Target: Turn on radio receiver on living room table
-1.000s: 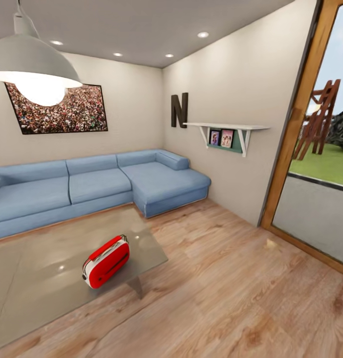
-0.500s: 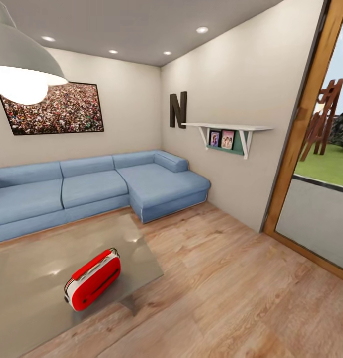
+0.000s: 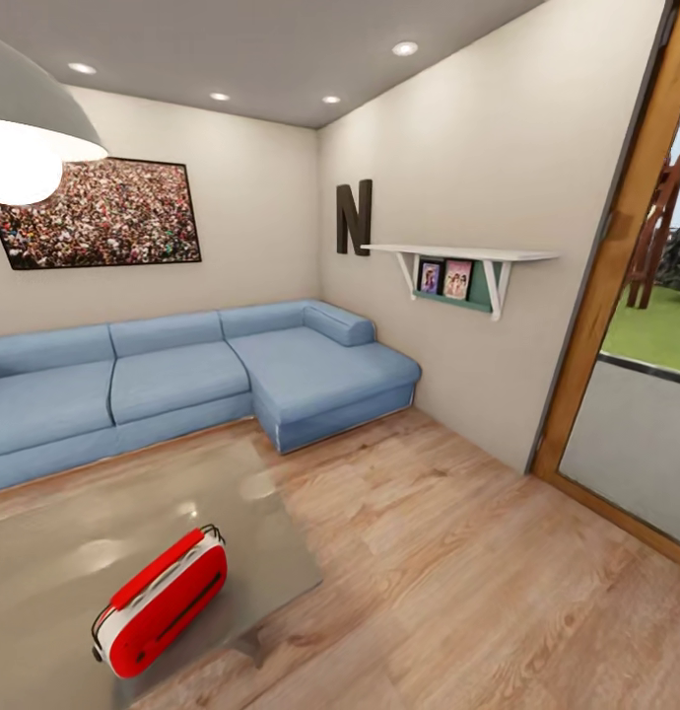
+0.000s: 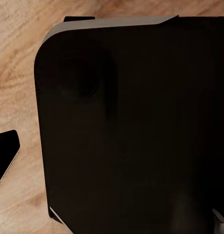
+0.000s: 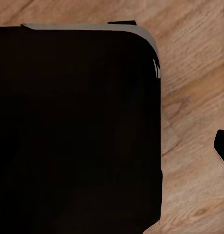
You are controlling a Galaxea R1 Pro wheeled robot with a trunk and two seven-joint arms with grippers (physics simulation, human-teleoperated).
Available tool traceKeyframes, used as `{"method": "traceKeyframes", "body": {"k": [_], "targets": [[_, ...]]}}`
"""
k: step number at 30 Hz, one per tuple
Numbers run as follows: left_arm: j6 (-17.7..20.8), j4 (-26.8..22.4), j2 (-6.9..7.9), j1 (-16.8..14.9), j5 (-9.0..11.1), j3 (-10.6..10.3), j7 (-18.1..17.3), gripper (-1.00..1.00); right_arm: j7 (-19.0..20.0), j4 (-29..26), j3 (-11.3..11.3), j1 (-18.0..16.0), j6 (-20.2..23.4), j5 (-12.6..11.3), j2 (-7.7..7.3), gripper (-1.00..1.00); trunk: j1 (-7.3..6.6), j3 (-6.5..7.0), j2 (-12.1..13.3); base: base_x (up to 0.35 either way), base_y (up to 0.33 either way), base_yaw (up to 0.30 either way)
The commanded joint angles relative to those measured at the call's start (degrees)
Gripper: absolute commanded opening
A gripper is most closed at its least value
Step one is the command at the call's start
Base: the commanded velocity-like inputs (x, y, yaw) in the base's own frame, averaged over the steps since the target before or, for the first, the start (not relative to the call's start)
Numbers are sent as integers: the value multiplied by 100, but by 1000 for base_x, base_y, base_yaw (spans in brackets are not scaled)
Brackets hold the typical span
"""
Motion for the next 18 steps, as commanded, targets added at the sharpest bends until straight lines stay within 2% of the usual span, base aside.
{"method": "traceKeyframes", "body": {"k": [1, 9, 12, 18], "targets": [[0, 0, 0, 0, 0, 0, 2, 100, 0, -2, 0, 0, 0, 1, 0, 100, 0, 0, 0, 319, 0, 0], [0, 0, 3, 0, 0, 1, 5, 100, 0, -1, 3, -1, -4, 5, 0, 100, 0, 0, 0, 297, 0, 0], [0, 0, 1, 0, 0, 5, 5, 100, 0, -3, 8, 0, -22, 12, 0, 100, 0, 0, 0, 86, 0, 64], [0, 0, 2, 2, 0, 6, 5, 100, 0, -1, 13, 0, -30, 23, 0, 100, 0, -9, 0, 8, 0, 237]]}}
